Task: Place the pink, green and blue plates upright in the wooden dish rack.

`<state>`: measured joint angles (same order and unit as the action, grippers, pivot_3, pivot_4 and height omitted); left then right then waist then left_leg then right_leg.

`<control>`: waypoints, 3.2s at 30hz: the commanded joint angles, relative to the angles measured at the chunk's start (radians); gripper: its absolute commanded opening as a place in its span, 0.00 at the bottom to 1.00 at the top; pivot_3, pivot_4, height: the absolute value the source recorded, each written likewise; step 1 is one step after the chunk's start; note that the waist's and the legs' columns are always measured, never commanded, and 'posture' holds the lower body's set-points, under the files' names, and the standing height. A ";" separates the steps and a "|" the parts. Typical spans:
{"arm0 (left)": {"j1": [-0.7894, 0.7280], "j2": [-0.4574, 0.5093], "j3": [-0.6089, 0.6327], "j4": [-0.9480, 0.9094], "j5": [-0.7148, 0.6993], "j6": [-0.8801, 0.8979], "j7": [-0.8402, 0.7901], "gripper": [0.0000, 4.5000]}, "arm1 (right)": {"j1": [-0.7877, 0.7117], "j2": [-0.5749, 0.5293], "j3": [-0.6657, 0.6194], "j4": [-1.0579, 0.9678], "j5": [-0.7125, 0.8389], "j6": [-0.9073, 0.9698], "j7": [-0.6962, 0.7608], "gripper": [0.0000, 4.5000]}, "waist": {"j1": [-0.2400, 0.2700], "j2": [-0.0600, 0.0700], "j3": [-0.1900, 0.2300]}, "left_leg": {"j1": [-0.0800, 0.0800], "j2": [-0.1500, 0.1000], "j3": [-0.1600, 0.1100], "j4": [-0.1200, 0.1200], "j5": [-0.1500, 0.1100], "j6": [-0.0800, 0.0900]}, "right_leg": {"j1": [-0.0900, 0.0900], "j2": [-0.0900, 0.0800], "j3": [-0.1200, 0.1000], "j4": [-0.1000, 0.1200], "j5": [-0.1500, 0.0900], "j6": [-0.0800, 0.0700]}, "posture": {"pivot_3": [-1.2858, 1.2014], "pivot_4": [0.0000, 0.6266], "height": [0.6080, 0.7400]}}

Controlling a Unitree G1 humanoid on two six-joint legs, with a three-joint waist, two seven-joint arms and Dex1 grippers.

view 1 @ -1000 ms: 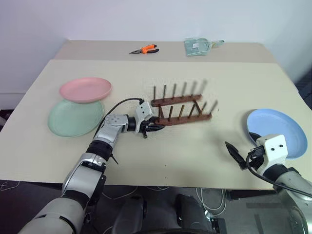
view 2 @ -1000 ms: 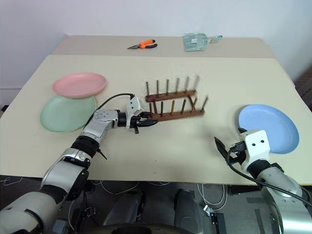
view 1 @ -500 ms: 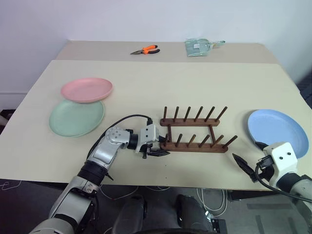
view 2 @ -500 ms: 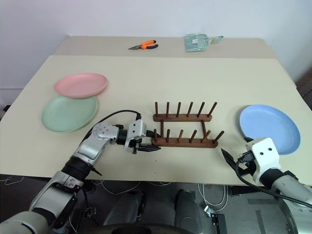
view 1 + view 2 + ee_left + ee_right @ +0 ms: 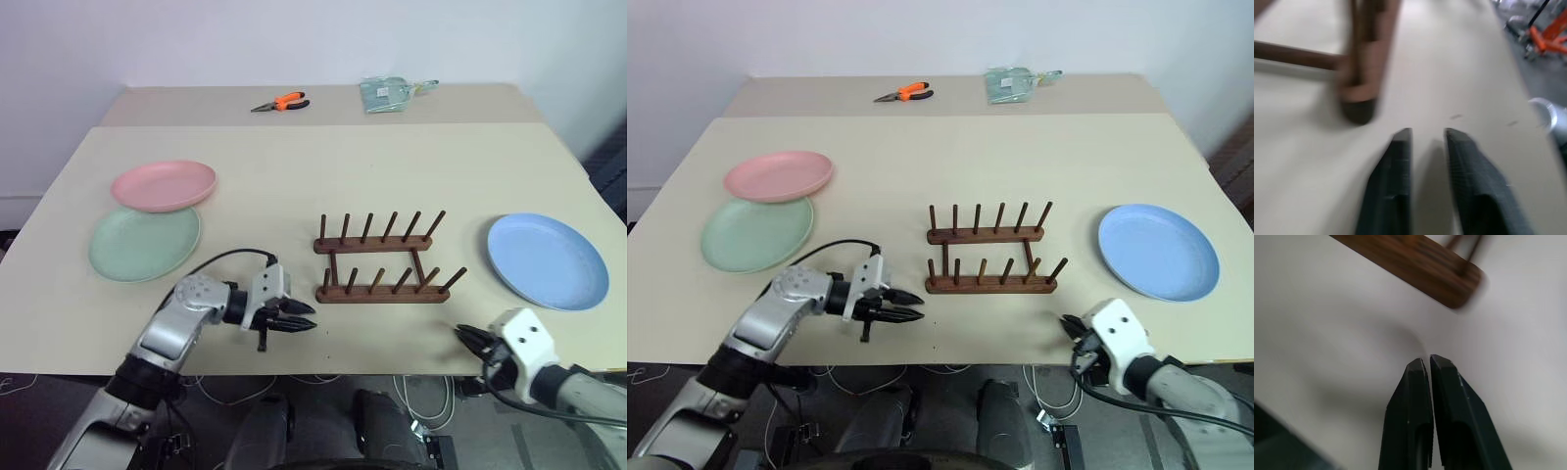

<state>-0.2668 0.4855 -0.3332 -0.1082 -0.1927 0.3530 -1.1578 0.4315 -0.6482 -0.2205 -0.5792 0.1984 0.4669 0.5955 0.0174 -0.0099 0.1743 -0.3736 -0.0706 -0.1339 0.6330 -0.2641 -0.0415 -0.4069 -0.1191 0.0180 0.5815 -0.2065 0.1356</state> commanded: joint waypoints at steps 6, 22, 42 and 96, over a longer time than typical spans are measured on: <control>-0.032 -0.211 -0.008 0.079 0.152 0.075 0.416 0.27 | -0.242 0.033 0.152 0.156 -0.141 0.054 -0.127 0.00 | 0.019 -0.007 -0.005 | 0.001 -0.002 0.000 0.001 0.000 0.000 | 0.002 0.001 0.000 -0.001 0.000 0.000 | 0.52 0.24 1.00; -0.205 -0.236 0.106 0.405 0.156 -0.064 0.588 0.26 | -0.583 0.099 0.221 0.481 -0.193 -0.047 -0.166 0.05 | -0.009 -0.008 -0.008 | 0.005 -0.002 0.000 -0.001 0.000 0.000 | 0.002 0.002 0.000 0.003 0.003 0.003 | 0.52 0.24 1.00; -0.423 -0.135 0.942 0.075 -0.177 0.337 1.237 0.99 | -0.586 0.082 0.322 0.280 -0.084 -0.074 0.055 1.00 | -0.028 -0.010 -0.003 | 0.001 -0.002 -0.002 -0.002 0.001 -0.001 | -0.002 0.002 -0.001 0.003 0.004 0.003 | 0.52 0.24 1.00; -0.557 -0.431 0.623 -0.103 -0.711 0.662 1.198 0.17 | -1.066 -0.035 0.503 0.496 -0.780 -0.523 -0.166 0.01 | -0.028 -0.020 0.002 | 0.000 -0.003 0.000 -0.002 0.004 -0.007 | -0.003 0.002 0.001 0.003 0.005 0.002 | 0.52 0.24 1.00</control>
<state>-0.8126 0.0648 0.2906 -0.1769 -0.8545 1.0195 0.0611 -0.6306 -0.6717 0.3291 -0.0705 -0.5708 -0.0676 0.4409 -0.0102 -0.0294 0.1759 -0.3735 -0.0736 -0.1342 0.6311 -0.2604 -0.0480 -0.4099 -0.1167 0.0185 0.5842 -0.2020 0.1373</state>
